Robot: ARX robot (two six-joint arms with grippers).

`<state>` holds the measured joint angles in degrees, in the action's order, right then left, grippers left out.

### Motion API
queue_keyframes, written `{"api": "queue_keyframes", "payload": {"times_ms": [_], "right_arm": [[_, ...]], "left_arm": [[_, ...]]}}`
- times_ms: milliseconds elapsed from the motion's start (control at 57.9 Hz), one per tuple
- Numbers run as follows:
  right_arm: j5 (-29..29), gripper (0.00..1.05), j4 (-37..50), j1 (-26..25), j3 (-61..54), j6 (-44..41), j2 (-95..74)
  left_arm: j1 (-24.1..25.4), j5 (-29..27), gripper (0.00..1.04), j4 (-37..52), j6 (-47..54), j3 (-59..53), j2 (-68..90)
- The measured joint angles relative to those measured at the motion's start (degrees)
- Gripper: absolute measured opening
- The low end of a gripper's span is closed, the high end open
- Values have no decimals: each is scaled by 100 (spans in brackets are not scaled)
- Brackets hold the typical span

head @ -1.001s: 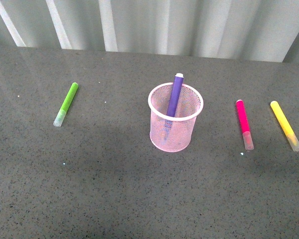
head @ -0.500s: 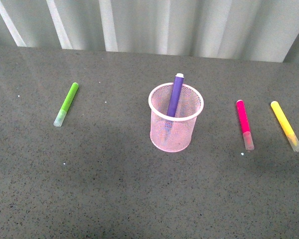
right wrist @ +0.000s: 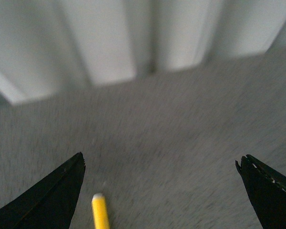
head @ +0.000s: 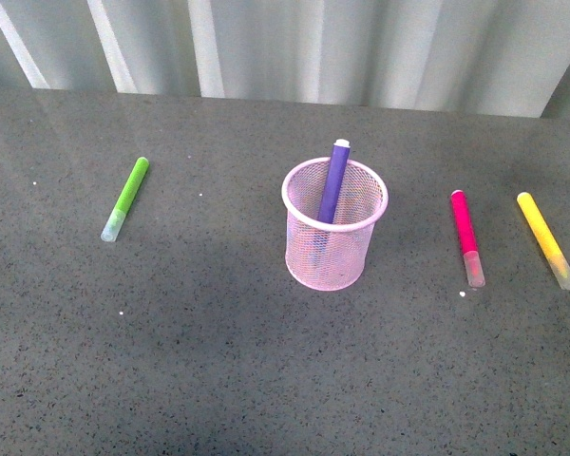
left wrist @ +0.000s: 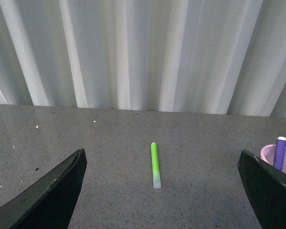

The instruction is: Insert purple and pink pens into pink cup

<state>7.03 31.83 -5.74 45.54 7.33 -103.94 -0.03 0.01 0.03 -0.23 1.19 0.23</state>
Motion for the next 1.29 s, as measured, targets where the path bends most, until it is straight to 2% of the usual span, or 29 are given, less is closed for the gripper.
{"api": "queue_keyframes", "payload": {"times_ms": [86, 242, 431, 794, 1294], "right_arm": [[-354, 98, -745, 380, 595, 214, -817], [-756, 98, -1412, 944, 1224, 511, -1115], [-1021, 98, -1886, 1084, 1532, 734, -1539], [-1182, 98, -1858, 1384, 1613, 857, -1847], [-1032, 97, -1727, 1305, 1987, 745, -2570]], "left_arm": [[0, 0, 98, 0, 0, 0, 0], [0, 0, 98, 0, 0, 0, 0], [0, -2, 98, 0, 0, 0, 0], [0, -2, 98, 0, 0, 0, 0], [0, -2, 98, 0, 0, 0, 0]]}}
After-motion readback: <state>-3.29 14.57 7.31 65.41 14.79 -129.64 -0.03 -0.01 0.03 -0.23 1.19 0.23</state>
